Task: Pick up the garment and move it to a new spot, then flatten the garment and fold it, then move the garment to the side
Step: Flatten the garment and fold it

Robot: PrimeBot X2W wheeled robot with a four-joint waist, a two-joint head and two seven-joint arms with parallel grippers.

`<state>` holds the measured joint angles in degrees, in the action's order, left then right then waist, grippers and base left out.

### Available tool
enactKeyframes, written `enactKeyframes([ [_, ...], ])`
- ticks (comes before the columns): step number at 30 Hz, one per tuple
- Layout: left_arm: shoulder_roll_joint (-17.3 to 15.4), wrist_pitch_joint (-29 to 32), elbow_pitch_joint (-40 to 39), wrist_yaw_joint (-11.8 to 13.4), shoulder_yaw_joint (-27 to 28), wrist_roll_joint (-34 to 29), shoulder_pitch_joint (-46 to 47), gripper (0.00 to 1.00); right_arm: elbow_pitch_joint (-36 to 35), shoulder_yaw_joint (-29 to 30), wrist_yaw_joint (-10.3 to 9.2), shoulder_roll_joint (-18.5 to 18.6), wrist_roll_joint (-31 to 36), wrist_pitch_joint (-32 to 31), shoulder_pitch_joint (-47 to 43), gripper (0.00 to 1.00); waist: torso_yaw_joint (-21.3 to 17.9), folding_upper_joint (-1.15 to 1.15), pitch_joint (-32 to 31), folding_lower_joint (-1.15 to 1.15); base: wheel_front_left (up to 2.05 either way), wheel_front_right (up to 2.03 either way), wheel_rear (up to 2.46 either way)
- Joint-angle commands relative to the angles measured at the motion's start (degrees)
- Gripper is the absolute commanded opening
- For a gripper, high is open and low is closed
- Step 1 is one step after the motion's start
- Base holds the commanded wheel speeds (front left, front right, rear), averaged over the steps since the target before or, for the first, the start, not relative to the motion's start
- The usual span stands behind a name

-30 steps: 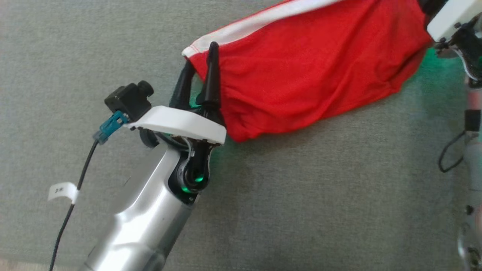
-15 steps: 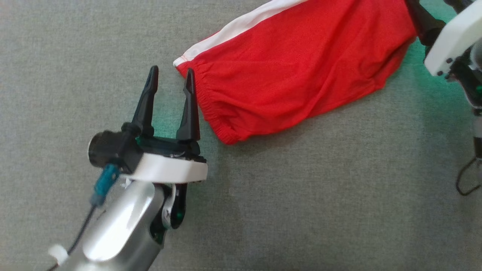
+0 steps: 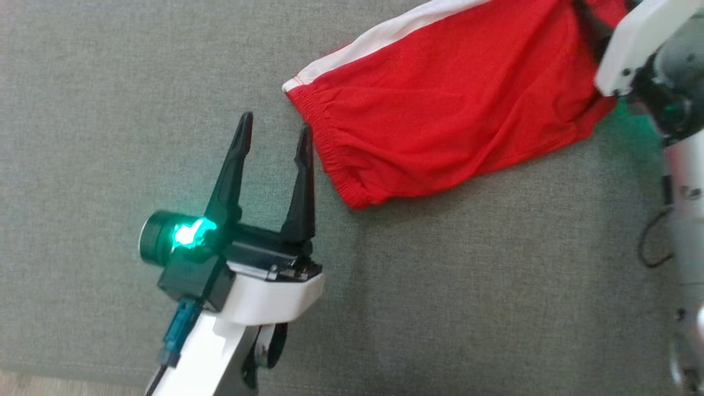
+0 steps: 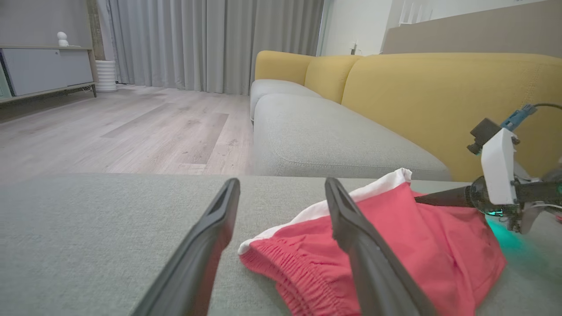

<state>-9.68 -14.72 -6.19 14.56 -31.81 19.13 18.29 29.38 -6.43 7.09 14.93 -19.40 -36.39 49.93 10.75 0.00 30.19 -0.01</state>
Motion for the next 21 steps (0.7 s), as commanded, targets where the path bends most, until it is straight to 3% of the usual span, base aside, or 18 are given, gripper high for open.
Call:
enactKeyframes([
  [1, -0.1, -0.3, -1.2, -1.1, 3.2, -0.7, -1.1, 1.0, -0.3, -0.8, 0.4, -2.8, -2.0, -1.1, -1.8, 0.45, -0.4, 0.0, -0.8, 0.01, 0.0, 0.0, 0.0],
  [2, 0.0, -0.3, -1.0, -1.8, 4.0, -1.0, -1.9, 1.0, -0.3, -0.8, 0.4, -3.4, -3.0, -1.0, -2.3, 0.0, -0.8, 0.0, -1.3, 0.01, 0.0, 0.0, 0.0],
  [10, 0.6, -0.3, 0.9, -5.9, 10.9, -3.4, -8.9, 1.0, -1.1, 6.8, 0.4, -6.4, -9.4, 3.3, -6.5, 0.0, -6.2, 0.0, -6.4, 0.01, 0.0, 0.0, 0.0],
  [21, 3.9, -0.3, 1.8, -10.2, 16.0, -5.5, -14.6, 1.0, -4.6, 20.4, 0.4, -3.0, -9.9, 3.5, -9.3, 0.0, -8.9, 0.0, -9.7, 0.01, 0.0, 0.0, 0.0],
])
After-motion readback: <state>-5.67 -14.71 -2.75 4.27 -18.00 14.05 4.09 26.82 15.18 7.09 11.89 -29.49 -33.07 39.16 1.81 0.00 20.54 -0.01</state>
